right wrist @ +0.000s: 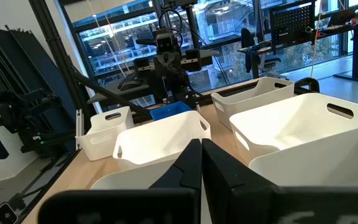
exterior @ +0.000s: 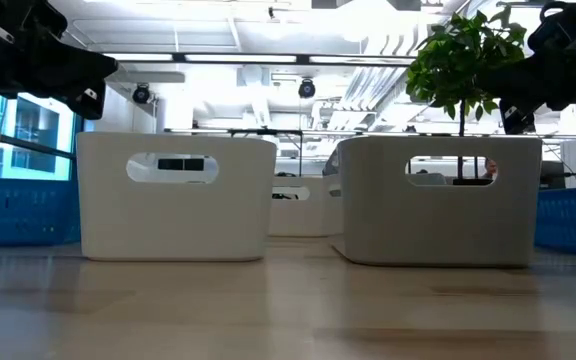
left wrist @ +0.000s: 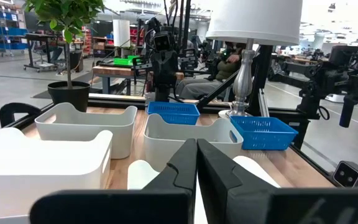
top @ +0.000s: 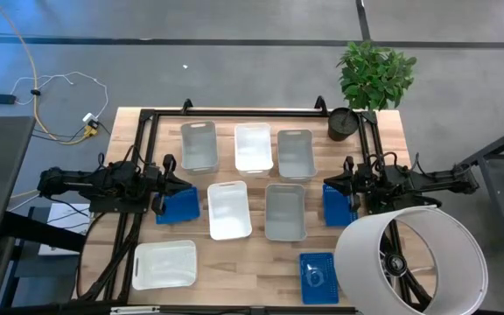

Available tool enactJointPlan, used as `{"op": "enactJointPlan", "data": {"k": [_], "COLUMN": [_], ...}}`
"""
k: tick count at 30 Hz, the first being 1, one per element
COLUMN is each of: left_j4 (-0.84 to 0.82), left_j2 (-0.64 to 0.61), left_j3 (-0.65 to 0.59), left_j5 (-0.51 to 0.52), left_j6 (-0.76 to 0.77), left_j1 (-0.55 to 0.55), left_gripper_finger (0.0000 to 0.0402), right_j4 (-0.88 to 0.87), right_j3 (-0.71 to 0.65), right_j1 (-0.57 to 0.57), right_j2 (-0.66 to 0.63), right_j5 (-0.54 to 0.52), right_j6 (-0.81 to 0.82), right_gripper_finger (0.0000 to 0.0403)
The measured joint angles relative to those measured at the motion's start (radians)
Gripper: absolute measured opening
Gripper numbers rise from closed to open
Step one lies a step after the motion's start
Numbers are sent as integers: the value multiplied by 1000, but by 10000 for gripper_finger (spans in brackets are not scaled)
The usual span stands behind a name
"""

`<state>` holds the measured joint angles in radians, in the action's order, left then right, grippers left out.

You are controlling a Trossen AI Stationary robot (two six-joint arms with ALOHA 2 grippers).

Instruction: Stack baskets by color

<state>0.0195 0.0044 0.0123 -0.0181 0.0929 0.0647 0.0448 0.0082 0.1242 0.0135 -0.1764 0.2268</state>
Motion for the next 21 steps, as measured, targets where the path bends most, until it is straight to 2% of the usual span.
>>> {"op": "enactJointPlan", "data": {"k": [21], "left_j4": [0], "left_j2": [0], "left_j3": [0], "left_j5": [0], "left_j6": [0], "left_j1": [0], "left_gripper_finger": [1], "right_j4": [5], "right_j3": [0], "right_j1": [0], "right_j2": [0], "right_j5": [-25], "right_j6": [0], "right_gripper_finger": [0]}}
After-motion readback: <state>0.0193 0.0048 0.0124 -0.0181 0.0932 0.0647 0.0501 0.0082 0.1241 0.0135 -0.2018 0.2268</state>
